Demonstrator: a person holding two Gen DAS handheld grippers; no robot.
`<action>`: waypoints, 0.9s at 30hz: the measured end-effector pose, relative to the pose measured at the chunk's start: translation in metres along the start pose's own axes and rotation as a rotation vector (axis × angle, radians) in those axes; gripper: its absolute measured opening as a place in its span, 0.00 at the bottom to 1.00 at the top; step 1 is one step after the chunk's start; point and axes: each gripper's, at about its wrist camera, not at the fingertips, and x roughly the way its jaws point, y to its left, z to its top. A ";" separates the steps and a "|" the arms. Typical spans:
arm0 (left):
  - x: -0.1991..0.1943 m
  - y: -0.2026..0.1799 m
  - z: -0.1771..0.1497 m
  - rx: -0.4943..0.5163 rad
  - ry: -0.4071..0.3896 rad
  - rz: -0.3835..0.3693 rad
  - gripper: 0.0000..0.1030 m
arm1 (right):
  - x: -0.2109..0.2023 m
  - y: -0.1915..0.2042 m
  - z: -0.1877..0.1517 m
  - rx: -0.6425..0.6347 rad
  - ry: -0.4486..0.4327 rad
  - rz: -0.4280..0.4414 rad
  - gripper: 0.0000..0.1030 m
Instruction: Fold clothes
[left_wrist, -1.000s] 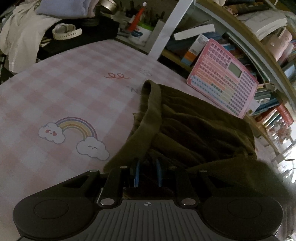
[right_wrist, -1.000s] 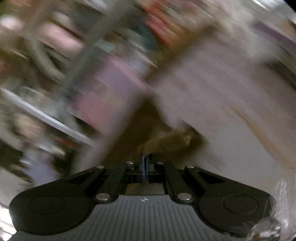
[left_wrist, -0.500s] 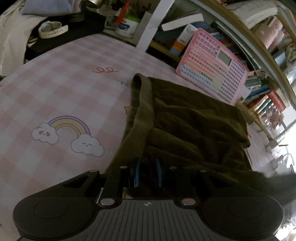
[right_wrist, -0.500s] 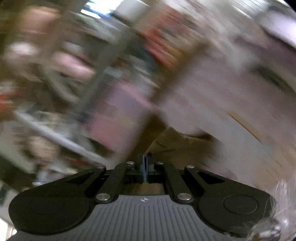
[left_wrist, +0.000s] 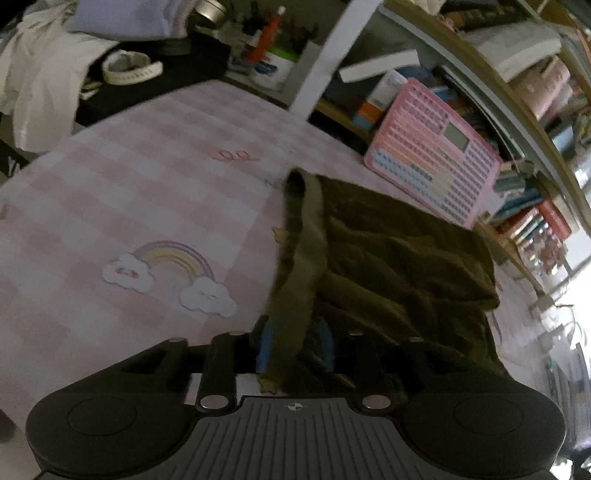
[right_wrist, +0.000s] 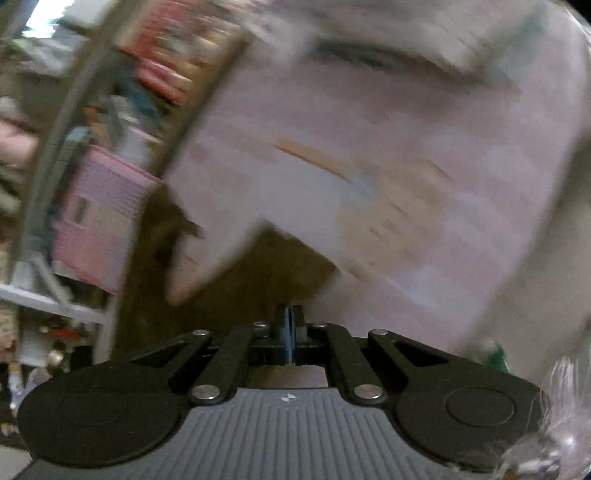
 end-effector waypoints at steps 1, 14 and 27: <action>-0.001 0.001 0.001 -0.001 -0.003 0.005 0.30 | -0.006 0.011 0.005 -0.034 -0.025 0.035 0.02; -0.002 0.025 -0.007 -0.120 0.020 0.042 0.56 | -0.001 0.016 0.025 0.045 0.050 0.047 0.24; 0.009 0.017 -0.012 -0.150 0.040 0.008 0.60 | 0.067 0.004 0.035 0.420 0.101 -0.029 0.62</action>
